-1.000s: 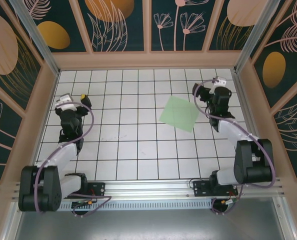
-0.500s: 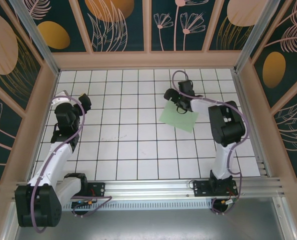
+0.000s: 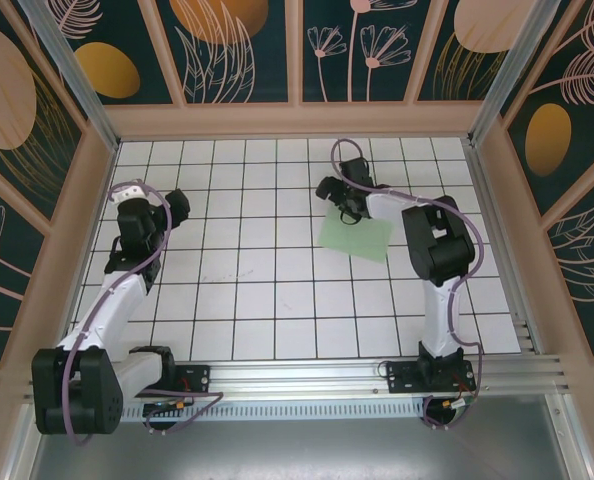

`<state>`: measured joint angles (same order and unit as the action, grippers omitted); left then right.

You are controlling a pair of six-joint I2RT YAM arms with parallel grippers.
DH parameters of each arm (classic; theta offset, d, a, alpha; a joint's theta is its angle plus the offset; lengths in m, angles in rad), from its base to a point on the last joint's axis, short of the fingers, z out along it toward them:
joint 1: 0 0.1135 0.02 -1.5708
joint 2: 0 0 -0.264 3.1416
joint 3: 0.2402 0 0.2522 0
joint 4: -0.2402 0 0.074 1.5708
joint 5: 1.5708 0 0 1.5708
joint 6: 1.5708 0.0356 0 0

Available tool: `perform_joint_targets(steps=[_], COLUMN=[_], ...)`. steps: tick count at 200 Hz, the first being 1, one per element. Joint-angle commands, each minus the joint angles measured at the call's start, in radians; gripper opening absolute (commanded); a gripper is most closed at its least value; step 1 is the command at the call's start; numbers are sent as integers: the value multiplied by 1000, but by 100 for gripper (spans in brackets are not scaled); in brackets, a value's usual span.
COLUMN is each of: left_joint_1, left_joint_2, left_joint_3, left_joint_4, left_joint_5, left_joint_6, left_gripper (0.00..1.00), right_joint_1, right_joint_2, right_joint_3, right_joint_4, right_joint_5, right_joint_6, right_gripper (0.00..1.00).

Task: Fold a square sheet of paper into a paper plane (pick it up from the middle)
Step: Move the square sheet of paper to the center of the table, then first fold in half a square sheet of paper at the center of the table.

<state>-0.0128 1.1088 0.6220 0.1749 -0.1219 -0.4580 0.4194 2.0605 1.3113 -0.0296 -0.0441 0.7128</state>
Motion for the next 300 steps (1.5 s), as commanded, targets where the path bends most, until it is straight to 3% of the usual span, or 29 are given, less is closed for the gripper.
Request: perform_joint_targets(steps=[1, 41, 70, 87, 117, 218, 300], left_joint_1=[7, 7, 7, 7, 7, 7, 7], left_joint_2=[24, 51, 52, 49, 46, 26, 43], left_joint_3=[41, 57, 67, 70, 79, 67, 58], left_joint_4=[-18, -30, -48, -54, -79, -51, -41], left_joint_5=[28, 49, 57, 59, 67, 114, 129], left_joint_6=[-22, -31, -35, -37, -41, -41, -49], left_gripper=[98, 98, 99, 98, 99, 99, 99], right_joint_1=[121, 289, 294, 294, 295, 311, 312], right_joint_2=[2, -59, -148, -216, -250, -160, -93], right_joint_3=[-149, -174, -81, -53, -38, -20, -73], right_joint_4=[-162, -209, -311, -388, -543, -687, -627], right_joint_5=[-107, -106, 15, 100, 159, 164, 116], right_joint_6=[45, 103, 82, 60, -6, -24, -27], right_gripper=[91, 91, 92, 99, 99, 99, 99])
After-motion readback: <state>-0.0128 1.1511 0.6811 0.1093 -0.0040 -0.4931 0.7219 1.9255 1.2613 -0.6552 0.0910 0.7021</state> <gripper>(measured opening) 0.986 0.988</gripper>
